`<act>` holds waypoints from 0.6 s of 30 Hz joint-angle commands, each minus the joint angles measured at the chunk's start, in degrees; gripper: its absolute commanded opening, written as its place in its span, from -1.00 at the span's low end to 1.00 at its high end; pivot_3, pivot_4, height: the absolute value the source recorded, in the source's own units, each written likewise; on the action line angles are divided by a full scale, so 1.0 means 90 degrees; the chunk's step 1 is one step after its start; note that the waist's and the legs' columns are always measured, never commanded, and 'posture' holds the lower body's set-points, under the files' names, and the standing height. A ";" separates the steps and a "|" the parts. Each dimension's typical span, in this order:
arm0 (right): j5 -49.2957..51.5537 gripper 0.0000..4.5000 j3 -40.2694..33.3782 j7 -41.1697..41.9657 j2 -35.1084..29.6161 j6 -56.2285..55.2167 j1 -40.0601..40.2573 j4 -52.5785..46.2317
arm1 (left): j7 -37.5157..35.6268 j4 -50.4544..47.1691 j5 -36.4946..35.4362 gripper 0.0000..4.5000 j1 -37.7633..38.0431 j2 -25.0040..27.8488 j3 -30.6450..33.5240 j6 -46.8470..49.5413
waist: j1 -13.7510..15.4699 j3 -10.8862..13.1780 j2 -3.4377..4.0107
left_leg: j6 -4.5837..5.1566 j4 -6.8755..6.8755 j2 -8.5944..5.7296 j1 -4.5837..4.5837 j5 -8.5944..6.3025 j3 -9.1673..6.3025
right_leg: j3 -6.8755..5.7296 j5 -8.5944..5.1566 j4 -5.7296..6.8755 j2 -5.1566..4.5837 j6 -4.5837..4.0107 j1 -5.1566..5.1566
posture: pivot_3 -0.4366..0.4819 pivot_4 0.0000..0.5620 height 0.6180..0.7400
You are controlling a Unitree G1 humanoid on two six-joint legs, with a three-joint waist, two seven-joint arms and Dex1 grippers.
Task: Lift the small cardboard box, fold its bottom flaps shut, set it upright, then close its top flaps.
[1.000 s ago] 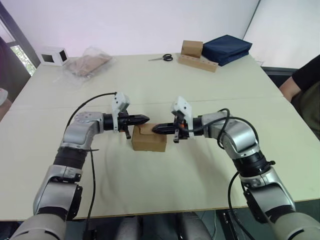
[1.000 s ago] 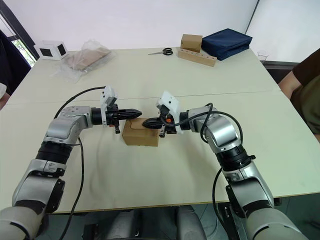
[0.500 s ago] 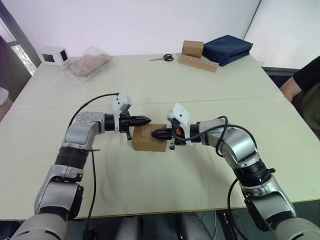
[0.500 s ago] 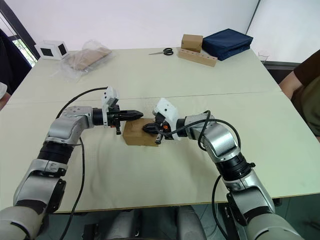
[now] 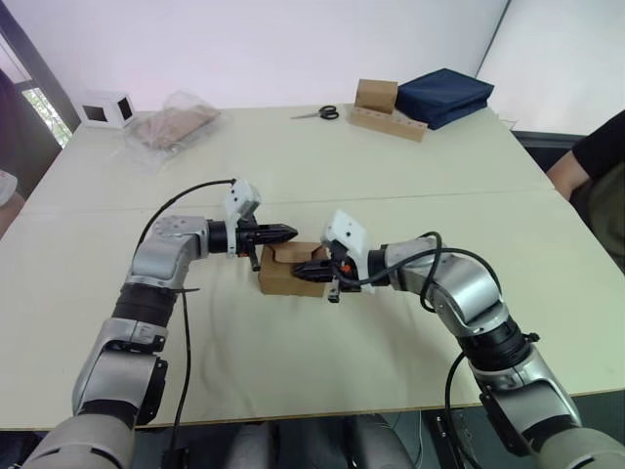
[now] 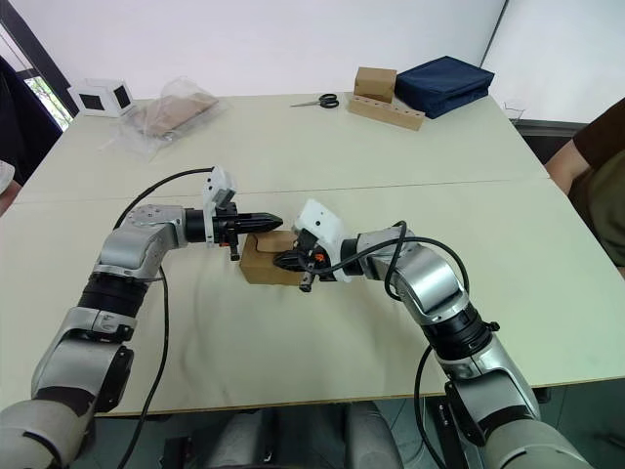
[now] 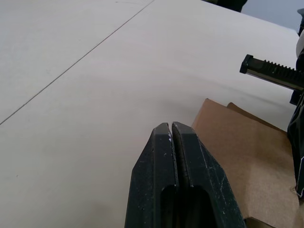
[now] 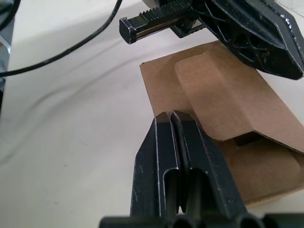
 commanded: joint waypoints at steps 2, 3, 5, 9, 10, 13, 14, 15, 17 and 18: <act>0.0026 -1.00 -0.0069 -0.0100 0.0013 0.0000 -0.0103 -0.0191 | -0.0090 -0.0167 -0.0034 -0.98 -0.0074 0.0026 0.0045 0.0012 | 0.0001 0.0000 0.0000 | 0.0000 0.0000 0.0000 0.0000 0.0000 0.0000 | 0.0000 0.0000 0.0000 0.0000 0.0000 0.0000 | -0.05 -0.47 1.00; 0.0028 -1.00 -0.0085 -0.0128 0.0025 -0.0002 -0.0115 -0.0174 | -0.0107 -0.0192 -0.0037 -0.98 -0.0057 0.0026 0.0036 0.0013 | 0.0001 0.0000 0.0000 | 0.0000 0.0000 0.0000 0.0000 0.0000 0.0000 | 0.0000 0.0000 0.0000 0.0000 0.0000 0.0000 | -0.05 -0.47 1.00; 0.0039 -1.00 -0.0112 -0.0164 0.0042 -0.0005 -0.0134 -0.0139 | -0.0123 -0.0240 -0.0025 -0.98 -0.0025 0.0024 0.0010 0.0011 | 0.0001 0.0000 0.0000 | 0.0001 0.0000 0.0000 0.0000 0.0000 0.0000 | 0.0000 0.0000 0.0000 0.0000 0.0000 0.0000 | -0.05 -0.47 1.00; 0.0046 -1.00 -0.0121 -0.0207 0.0051 -0.0010 -0.0148 -0.0077 | -0.0143 -0.0272 -0.0001 -0.98 0.0014 0.0018 -0.0019 -0.0003 | 0.0001 0.0000 0.0000 | 0.0001 0.0000 0.0000 0.0000 -0.0001 0.0000 | 0.0000 0.0000 0.0000 0.0000 0.0000 0.0000 | -0.05 -0.47 1.00; 0.0041 -1.00 -0.0117 -0.0215 0.0051 -0.0014 -0.0151 -0.0058 | -0.0149 -0.0279 0.0011 -0.98 0.0028 0.0019 -0.0031 -0.0014 | 0.0001 0.0000 0.0000 | 0.0001 0.0000 0.0000 0.0000 -0.0001 0.0000 | 0.0000 0.0000 0.0000 0.0000 0.0000 0.0000 | -0.05 -0.47 1.00; -0.0037 -1.00 -0.0063 -0.0267 0.0049 -0.0018 -0.0170 0.0047 | -0.0141 -0.0276 0.0037 -0.98 0.0041 0.0019 -0.0044 -0.0022 | 0.0001 0.0000 0.0000 | 0.0001 0.0000 0.0000 0.0000 0.0000 0.0000 | 0.0000 0.0000 0.0000 0.0000 0.0000 0.0000 | -0.05 -0.47 1.00; -0.0082 -1.00 -0.0051 -0.0314 0.0062 -0.0030 -0.0183 0.0097 | -0.0142 -0.0285 0.0038 -0.98 0.0049 0.0024 -0.0046 -0.0015 | 0.0001 0.0000 0.0000 | 0.0001 0.0000 0.0000 0.0000 -0.0001 0.0000 | 0.0000 0.0000 0.0000 0.0000 0.0000 0.0000 | -0.05 -0.47 1.00; -0.0110 -1.00 -0.0054 -0.0368 0.0088 -0.0024 -0.0201 0.0147 | -0.0139 -0.0294 0.0045 -0.98 0.0061 0.0030 -0.0053 -0.0013 | 0.0001 0.0000 0.0000 | 0.0001 0.0000 0.0000 0.0000 -0.0001 0.0000 | 0.0000 0.0000 0.0000 0.0000 0.0000 0.0000 | -0.05 -0.47 1.00; -0.0144 -1.00 -0.0050 -0.0419 0.0115 -0.0027 -0.0231 0.0213 | -0.0142 -0.0318 0.0058 -0.98 0.0093 0.0044 -0.0069 -0.0014 | 0.0001 0.0000 0.0000 | 0.0001 0.0000 0.0000 0.0000 0.0000 0.0000 | 0.0000 0.0000 0.0000 0.0000 0.0000 0.0001 | -0.05 -0.47 1.00; -0.0152 -1.00 -0.0058 -0.0466 0.0141 0.0002 -0.0255 0.0255 | -0.0144 -0.0343 0.0056 -0.98 0.0115 0.0049 -0.0073 -0.0003 | 0.0002 -0.0001 -0.0001 | 0.0001 0.0000 0.0000 0.0000 -0.0001 0.0000 | 0.0000 0.0000 0.0000 0.0000 0.0000 0.0000 | -0.05 -0.47 1.00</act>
